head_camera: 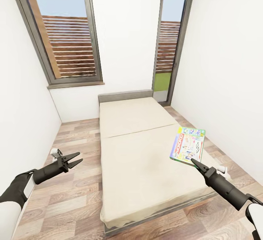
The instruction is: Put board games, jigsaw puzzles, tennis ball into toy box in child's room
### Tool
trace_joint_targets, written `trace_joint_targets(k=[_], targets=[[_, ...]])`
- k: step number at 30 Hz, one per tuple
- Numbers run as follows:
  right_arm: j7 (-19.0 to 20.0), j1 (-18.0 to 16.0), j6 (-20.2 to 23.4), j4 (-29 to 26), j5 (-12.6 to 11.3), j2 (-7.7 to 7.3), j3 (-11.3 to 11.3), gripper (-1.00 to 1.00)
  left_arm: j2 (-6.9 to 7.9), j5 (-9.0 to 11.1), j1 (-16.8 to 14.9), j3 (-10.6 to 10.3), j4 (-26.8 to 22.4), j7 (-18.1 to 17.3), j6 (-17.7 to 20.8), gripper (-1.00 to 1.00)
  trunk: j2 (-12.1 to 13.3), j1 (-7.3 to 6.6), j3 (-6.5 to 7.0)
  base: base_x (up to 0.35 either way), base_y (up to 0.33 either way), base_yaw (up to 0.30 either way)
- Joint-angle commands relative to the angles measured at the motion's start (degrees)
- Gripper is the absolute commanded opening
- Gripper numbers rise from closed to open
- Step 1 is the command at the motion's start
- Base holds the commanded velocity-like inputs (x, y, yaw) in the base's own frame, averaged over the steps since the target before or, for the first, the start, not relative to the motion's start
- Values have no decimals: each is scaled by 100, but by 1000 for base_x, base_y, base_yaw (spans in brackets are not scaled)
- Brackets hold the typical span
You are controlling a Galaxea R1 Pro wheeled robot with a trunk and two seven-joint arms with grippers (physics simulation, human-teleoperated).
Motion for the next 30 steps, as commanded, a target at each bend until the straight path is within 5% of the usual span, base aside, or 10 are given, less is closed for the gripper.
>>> trace_joint_targets(k=[1, 13, 30], targets=[[19, -6, 33, 0, 3, 1, -8, -100, 0, -4, -5, 4, 1, -21, 60, 100, -12, 3, -12, 0, 0, 0], [16, -6, 32, 0, 0, 2, -7, -100, 0, 10, -5, 5, 1, -33, 52, 100, -12, 3, -10, 0, 0, -14], [15, -6, 30, 77, 15, 1, -7, -100, 0, 13, -5, 8, -8, -29, -12, 100, -12, 3, 47, 0, 0, -244]])
